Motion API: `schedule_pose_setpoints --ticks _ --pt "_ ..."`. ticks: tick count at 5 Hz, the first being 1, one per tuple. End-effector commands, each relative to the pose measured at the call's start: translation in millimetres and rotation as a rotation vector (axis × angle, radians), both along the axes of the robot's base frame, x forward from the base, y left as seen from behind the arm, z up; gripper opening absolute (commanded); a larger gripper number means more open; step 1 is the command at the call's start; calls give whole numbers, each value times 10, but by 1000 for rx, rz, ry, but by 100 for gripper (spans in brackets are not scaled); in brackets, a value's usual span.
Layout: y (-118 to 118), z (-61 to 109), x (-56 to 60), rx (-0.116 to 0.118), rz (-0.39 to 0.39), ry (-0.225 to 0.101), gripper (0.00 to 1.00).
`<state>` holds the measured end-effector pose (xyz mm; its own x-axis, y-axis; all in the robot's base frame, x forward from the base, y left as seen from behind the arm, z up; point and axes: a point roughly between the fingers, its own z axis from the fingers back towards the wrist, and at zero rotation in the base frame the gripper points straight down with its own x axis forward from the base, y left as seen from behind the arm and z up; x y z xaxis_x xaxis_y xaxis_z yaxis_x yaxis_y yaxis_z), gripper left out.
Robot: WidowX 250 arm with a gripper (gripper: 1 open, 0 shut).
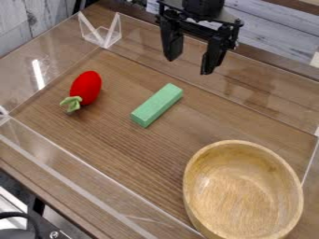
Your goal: Move the red object to the right side of the table
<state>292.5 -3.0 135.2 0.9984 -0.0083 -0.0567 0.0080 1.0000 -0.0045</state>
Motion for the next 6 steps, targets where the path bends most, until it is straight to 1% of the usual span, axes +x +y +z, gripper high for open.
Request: schedule_pose_setpoints --ticks 1,2,3,4,5,6 --pt "37 -97 -98 0 -6 30 100" --pt "396 -148 -255 8 14 23 100" --pt "783 -266 -262 17 57 -5 100" --pt "1151 -391 -258 31 107 -26 100" --pt "1406 -378 -167 46 67 -42 100" --pt "1514 -379 -50 56 48 -51 100"
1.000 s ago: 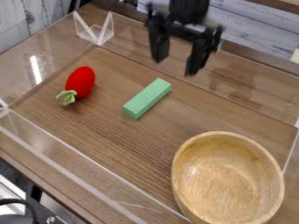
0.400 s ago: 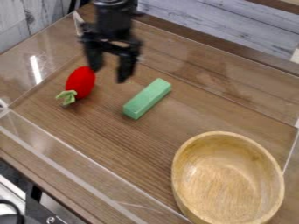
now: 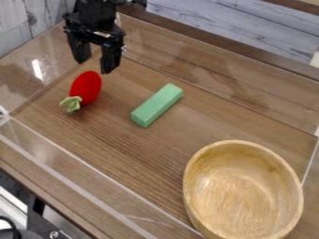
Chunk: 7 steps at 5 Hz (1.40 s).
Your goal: Move the red object to the right side of the table
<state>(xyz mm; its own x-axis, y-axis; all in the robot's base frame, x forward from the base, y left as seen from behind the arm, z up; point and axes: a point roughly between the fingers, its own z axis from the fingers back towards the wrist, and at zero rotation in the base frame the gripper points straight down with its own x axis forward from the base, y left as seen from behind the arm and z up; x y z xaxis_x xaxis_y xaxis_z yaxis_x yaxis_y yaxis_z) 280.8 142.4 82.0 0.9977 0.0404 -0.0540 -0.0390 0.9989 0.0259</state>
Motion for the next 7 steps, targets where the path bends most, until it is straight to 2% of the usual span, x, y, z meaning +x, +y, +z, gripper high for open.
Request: schedule_pose_setpoints --ticks 1,2,4,7 --pt "271 10 119 30 32 -46 100" --pt "484 -114 154 35 62 -45 100" --pt "448 -487 92 30 126 -17 100" --pt "662 -429 129 15 192 -1 100"
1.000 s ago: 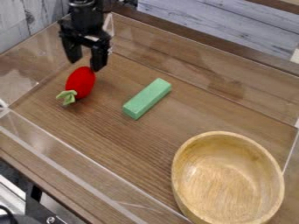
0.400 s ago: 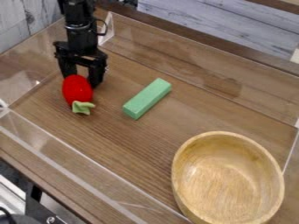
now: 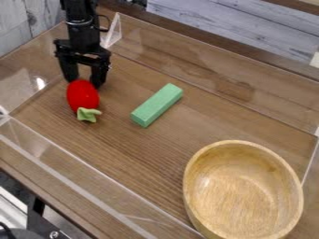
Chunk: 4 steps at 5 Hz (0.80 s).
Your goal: Move the red object to the right side of the table
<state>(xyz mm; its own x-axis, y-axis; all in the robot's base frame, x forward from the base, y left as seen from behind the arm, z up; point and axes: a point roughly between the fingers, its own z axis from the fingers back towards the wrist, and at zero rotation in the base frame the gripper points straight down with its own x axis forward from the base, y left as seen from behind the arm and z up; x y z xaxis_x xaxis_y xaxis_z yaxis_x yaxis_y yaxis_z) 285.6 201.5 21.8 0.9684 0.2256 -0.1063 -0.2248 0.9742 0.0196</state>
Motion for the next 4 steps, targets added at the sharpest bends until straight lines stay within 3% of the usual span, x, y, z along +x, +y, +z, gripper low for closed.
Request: schedule_pose_setpoints --ticks 1,4 --pt "140 198 84 29 7 -47 100" --pt "101 141 154 20 -20 -34 100"
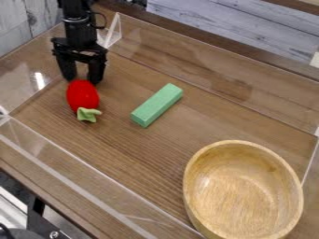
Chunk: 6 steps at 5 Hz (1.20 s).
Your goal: Move the red object to the right side of the table
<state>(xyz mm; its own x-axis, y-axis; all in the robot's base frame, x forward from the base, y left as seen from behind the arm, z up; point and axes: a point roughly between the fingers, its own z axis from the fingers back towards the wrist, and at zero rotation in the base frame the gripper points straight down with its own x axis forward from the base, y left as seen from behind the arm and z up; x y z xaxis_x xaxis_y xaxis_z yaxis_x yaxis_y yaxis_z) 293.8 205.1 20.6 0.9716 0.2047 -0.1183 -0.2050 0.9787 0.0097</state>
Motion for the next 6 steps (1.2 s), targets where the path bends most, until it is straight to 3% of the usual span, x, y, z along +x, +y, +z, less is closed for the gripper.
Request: schedule_pose_setpoints --ticks 1,3,4,5,6 --pt "96 137 119 30 48 -38 100" --pt "88 120 204 30 169 -23 100" --pt "86 238 195 30 132 -23 0" --pt "74 402 187 29 95 -28 0" --pt "67 562 180 31 182 -73 0"
